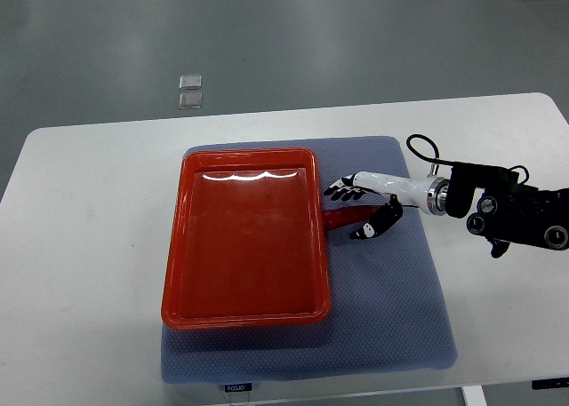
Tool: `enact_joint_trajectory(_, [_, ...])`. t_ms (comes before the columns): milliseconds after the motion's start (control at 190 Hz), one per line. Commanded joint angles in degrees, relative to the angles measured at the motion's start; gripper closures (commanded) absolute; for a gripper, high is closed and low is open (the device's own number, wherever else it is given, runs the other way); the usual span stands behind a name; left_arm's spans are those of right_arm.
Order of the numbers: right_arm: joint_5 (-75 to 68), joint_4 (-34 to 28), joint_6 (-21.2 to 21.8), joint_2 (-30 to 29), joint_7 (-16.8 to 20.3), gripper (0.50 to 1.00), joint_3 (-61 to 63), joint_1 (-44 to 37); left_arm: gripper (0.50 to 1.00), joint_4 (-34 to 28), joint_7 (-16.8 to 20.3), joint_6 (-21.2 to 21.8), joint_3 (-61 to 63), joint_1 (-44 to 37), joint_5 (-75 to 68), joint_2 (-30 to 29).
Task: Place red pepper on red tray
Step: 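Close the right hand's fingers around the red pepper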
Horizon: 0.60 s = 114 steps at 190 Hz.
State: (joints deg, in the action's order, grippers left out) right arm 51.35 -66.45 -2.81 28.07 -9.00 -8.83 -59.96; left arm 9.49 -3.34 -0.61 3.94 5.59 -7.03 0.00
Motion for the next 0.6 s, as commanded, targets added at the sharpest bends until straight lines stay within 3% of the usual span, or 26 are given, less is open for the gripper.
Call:
enact_joint_trajectory(0, [0.5,0.1,-0.4,-0.1,-0.4,0.691,0.0,0.7,0.500,0.0,0.0,0.0,-0.1,-0.1,0.0,0.0])
enact_joint_trajectory(111, [1.0,0.1,-1.7,-0.1,-0.4,0.693,0.0,1.9,0.500,0.0,0.0,0.0,-0.1,-0.1,0.0,0.0])
enact_joint_trajectory(242, [1.4,0.1,-2.4,-0.1,-0.4,0.758,0.0,2.4,0.500,0.0,0.0,0.0,-0.1,-0.1,0.0,0.0])
enact_joint_trajectory(295, [1.4,0.1,-2.7,-0.1,-0.5,0.805,0.0,2.4,0.500,0.1,0.0,0.0,-0.2,-0.1,-0.1,0.0])
enact_joint_trajectory(353, [1.6,0.2,-2.9,-0.2,-0.4,0.907,0.0,2.4,0.500,0.2,0.0,0.0,-0.2,-0.1,0.0,0.0])
enact_joint_trajectory(426, [2.8,0.3,-3.0,-0.4,-0.4,0.997,0.0,2.4,0.500,0.2,0.0,0.0,-0.2,-0.1,-0.1,0.0])
enact_joint_trajectory(595, [3.5,0.4,-4.1,-0.1,-0.4,1.000,-0.1,2.4,0.500,0.0,0.0,0.0,-0.1,-0.1,0.0,0.0])
